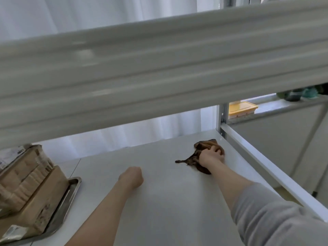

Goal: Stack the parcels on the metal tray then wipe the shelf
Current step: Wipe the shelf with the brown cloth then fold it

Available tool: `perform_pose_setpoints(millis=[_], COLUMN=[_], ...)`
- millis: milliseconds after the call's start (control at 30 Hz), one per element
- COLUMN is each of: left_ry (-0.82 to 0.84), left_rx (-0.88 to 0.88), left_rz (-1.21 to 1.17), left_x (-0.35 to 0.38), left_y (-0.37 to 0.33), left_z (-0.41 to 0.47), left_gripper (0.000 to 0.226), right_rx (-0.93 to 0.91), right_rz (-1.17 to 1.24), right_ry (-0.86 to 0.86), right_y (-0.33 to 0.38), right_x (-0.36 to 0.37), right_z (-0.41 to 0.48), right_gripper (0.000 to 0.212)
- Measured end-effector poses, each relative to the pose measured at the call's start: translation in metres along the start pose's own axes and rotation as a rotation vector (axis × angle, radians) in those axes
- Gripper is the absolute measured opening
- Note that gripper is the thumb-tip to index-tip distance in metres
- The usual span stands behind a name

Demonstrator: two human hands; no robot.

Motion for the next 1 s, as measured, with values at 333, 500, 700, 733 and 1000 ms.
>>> perform_pose_setpoints(millis=[333,500,700,733,1000], left_ry=[-0.026,-0.208,-0.164,-0.145,-0.178], left_rx=[0.012,0.048,-0.151,-0.164,-0.182], left_rz=[-0.146,-0.248,-0.148,-0.127,-0.029], left_x=[0.000,-0.018,-0.012,-0.009,-0.007], left_y=[0.018,0.046,0.120,0.126,0.136], left_z=[0.003,-0.012,-0.034,-0.036,-0.048], left_gripper=[0.029,0.052,0.049,0.048,0.043], right_rx=[-0.139,-0.467,-0.948,-1.021,-0.813], right_rz=[-0.161,-0.148,-0.238,-0.254,-0.128], right_ry=[-0.136,-0.021,0.137,0.157,0.104], right_y=[0.076,0.180,0.298,0.307,0.264], right_x=[-0.005,0.028,0.076,0.079,0.072], right_z=[0.021,-0.007,-0.098,-0.115,-0.065], right_gripper=[0.049,0.053,0.057,0.058,0.051])
Point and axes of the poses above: each hand's wrist, its own z-axis towards the middle knuckle, its own x-axis out of the palm, y = z × x, the point moved 8 cm from there along z, towards the middle knuckle, and after that the axes turned 4 degrees about -y, right-handed, at the moved point
